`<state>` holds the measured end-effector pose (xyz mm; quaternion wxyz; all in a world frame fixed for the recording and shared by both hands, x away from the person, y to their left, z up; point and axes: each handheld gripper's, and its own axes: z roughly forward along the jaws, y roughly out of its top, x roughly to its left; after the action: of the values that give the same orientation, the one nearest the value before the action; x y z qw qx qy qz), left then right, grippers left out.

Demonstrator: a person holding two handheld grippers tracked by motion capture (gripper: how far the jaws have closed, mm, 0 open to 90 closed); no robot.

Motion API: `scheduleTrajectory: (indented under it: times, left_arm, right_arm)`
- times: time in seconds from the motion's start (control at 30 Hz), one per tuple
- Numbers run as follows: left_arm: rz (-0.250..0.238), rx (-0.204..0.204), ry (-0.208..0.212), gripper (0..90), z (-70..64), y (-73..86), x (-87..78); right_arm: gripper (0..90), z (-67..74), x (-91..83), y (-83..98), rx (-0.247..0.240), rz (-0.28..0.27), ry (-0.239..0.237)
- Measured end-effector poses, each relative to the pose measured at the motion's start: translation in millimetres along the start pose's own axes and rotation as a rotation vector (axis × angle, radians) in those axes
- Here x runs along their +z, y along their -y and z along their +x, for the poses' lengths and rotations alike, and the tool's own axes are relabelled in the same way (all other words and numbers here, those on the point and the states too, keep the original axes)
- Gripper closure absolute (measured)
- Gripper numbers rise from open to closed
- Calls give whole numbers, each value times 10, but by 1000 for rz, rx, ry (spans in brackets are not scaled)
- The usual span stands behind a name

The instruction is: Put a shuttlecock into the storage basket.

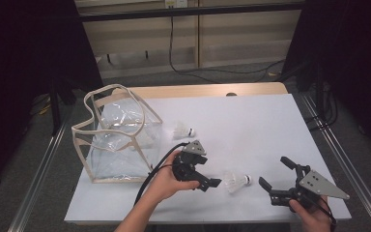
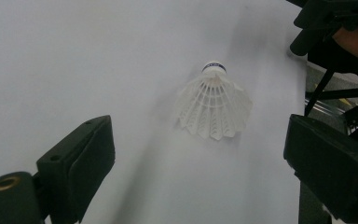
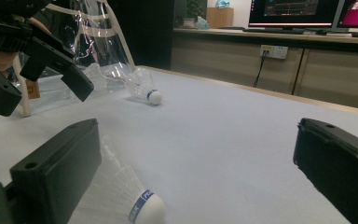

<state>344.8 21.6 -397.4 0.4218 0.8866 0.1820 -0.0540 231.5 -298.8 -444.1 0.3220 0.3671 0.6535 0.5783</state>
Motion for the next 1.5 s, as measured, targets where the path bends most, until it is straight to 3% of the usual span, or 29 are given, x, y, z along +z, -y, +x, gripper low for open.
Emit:
scheduleTrajectory:
  times: [1.5]
  left_arm:
    - [-1, -9, 56, 91, -141, 57, 262]
  right_arm:
    - [6, -17, 0, -2, -3, 1, 7]
